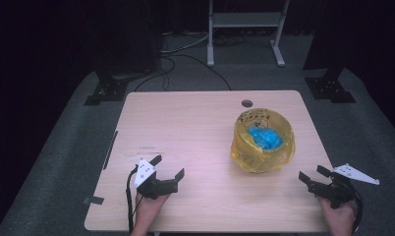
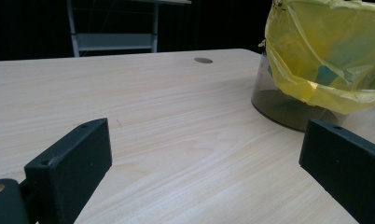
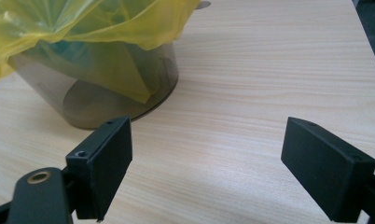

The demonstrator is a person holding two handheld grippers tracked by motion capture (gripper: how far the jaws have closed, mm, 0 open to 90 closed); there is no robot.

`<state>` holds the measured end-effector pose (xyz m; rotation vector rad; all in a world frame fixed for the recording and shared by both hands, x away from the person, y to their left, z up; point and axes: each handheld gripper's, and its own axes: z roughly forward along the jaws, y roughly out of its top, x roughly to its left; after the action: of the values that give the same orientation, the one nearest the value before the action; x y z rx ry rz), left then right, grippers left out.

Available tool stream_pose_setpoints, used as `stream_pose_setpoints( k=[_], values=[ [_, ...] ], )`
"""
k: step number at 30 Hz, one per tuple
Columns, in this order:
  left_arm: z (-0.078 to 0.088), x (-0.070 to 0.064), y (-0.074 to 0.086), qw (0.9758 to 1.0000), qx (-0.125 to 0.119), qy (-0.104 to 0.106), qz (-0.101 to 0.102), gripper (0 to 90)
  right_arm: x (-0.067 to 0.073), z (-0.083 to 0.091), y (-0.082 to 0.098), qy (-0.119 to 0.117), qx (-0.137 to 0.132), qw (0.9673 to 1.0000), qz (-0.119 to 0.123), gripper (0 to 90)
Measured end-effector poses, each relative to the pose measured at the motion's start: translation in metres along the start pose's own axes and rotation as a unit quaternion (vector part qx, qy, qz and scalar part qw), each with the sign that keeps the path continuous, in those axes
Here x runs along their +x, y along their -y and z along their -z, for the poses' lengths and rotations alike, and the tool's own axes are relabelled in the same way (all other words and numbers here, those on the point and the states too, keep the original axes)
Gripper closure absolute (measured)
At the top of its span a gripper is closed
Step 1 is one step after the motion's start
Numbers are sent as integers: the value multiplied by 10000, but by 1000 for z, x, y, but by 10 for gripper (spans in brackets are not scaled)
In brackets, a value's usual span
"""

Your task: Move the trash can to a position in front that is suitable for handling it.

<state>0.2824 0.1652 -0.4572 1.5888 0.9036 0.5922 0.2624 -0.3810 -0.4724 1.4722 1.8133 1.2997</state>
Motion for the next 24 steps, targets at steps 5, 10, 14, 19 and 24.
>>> stream_pose_setpoints(
  k=[5, 10, 14, 19, 24],
  values=[
    [-2, -3, -1, 10000, 6, 11, -27, 11, -9, -2, -3, -58, -30, 9992, -404, 155],
    [-3, -4, 0, 10000, 30, 23, -40, 11, -10, 1, -11, -117, -110, 9983, -551, 155],
    [-2, -4, 1, 10000, 39, 21, -35, 11, -6, 2, -28, -306, -204, 9966, -733, 159],
    [-4, -4, 1, 9999, 42, 54, -79, 11, 3, 2, -51, -446, -401, 9955, -740, 160],
    [-3, -5, 1, 9999, 41, 66, -95, 11, 13, 4, -73, -545, -495, 9951, -656, 166]
  ],
)
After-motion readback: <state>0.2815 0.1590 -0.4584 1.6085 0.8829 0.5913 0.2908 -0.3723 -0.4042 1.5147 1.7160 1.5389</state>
